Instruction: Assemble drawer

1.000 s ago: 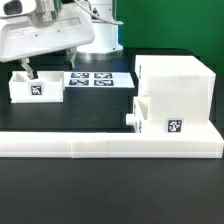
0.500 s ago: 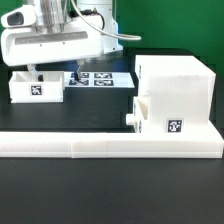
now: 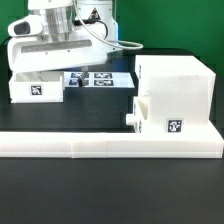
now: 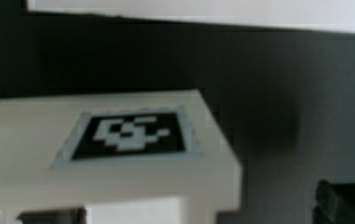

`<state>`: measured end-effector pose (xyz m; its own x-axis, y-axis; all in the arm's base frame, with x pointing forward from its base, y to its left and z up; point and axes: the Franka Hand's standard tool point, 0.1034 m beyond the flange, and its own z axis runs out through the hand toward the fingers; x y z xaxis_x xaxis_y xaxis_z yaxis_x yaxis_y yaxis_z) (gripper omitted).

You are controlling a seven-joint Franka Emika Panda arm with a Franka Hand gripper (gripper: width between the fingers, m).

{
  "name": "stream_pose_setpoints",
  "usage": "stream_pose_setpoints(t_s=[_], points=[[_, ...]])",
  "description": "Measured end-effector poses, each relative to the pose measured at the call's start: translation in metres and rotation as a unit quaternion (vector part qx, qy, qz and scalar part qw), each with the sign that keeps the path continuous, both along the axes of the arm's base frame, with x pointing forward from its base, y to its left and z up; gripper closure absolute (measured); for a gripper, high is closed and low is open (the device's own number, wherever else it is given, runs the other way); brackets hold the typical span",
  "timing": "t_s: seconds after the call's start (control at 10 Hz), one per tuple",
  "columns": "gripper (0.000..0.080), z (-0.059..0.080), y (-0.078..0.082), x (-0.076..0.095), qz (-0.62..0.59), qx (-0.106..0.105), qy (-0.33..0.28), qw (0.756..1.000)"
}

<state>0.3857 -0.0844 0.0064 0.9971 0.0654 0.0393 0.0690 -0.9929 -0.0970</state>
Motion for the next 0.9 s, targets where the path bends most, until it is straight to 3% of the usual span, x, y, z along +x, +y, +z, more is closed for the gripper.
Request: stream_pose_setpoints(t_s=[0.2, 0.4, 0.5, 0.6, 0.7, 0.9], points=[[0.015, -0.0012, -0.0059, -0.0062, 0.009, -0.008, -0.007, 1.0], [0.0403, -0.0013, -0.0065, -0.0074, 0.01, -0.01, -0.01, 1.0], [0.0403, -0.0013, -0.0066, -0.0075, 0.01, -0.01, -0.01, 1.0], [0.0597, -0.0013, -0.0066, -0.0075, 0.01, -0.01, -0.01, 1.0], [0.0725, -0.0014, -0.0066, -0.0075, 0.01, -0.01, -0.01, 1.0], [0.0754, -0.0004, -0.0073, -0.0062, 0.01, -0.011, -0.013, 1.0]])
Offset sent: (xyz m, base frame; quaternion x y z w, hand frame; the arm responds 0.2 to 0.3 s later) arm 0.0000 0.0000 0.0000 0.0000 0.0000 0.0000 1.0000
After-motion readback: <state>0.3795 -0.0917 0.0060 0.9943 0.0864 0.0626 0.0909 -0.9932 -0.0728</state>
